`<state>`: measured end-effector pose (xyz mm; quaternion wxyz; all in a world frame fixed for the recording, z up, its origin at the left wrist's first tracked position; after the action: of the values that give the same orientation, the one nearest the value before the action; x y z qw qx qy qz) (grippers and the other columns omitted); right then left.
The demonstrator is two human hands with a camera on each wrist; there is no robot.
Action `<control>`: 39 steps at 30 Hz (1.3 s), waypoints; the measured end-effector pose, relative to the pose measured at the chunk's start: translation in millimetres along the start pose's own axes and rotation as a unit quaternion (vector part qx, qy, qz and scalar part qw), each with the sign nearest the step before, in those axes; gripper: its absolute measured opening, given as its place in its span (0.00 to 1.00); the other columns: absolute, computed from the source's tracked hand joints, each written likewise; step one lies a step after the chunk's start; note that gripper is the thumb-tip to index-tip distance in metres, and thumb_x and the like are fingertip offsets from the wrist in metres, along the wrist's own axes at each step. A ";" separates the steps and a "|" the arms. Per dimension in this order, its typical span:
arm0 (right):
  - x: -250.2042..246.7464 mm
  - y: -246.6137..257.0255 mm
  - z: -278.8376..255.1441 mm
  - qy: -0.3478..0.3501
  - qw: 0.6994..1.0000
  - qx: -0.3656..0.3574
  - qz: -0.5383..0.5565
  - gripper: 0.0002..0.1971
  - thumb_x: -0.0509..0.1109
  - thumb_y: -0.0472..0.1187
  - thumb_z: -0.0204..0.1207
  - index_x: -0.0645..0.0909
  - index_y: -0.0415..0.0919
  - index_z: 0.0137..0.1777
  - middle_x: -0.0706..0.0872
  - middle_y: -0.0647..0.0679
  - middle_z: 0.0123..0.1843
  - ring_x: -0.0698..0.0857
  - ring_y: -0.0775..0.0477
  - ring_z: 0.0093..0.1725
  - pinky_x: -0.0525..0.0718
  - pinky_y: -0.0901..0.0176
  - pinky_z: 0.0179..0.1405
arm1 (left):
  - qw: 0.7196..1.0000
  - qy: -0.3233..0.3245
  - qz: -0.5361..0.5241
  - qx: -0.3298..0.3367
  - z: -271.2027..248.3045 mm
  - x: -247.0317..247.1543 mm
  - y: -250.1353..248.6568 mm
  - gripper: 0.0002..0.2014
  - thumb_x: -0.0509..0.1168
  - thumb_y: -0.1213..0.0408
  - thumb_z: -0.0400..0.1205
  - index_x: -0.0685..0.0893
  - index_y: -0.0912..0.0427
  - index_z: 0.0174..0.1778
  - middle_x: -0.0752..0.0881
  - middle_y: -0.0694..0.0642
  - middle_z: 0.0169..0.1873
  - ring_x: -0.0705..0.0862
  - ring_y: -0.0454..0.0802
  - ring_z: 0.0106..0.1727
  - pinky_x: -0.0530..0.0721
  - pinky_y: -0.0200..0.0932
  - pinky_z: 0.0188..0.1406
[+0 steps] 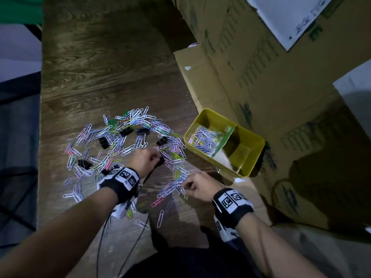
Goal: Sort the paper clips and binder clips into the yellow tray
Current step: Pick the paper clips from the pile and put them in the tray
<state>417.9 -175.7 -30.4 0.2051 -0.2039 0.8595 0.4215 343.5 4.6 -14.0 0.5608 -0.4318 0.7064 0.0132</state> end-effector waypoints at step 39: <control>83.1 15.6 4.0 -0.112 0.986 0.030 -0.120 0.34 0.75 0.49 0.71 0.70 0.42 0.76 0.69 0.44 0.72 0.66 0.41 0.73 0.71 0.46 0.72 | 0.941 0.184 0.214 0.186 -67.6 79.1 1.3 0.35 0.69 0.56 0.76 0.60 0.46 0.77 0.62 0.57 0.76 0.67 0.60 0.72 0.74 0.57 0.69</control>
<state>341.2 -178.5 -66.2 0.3548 -0.2509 0.8128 0.3881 290.1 -75.6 -53.1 0.4753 -0.1531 0.8629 -0.0780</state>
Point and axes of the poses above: each hand's wrist, its own z-axis towards the middle knuckle, its own x-axis out of the palm, y = z × x, the point moved 6 cm from there along z, towards the middle knuckle
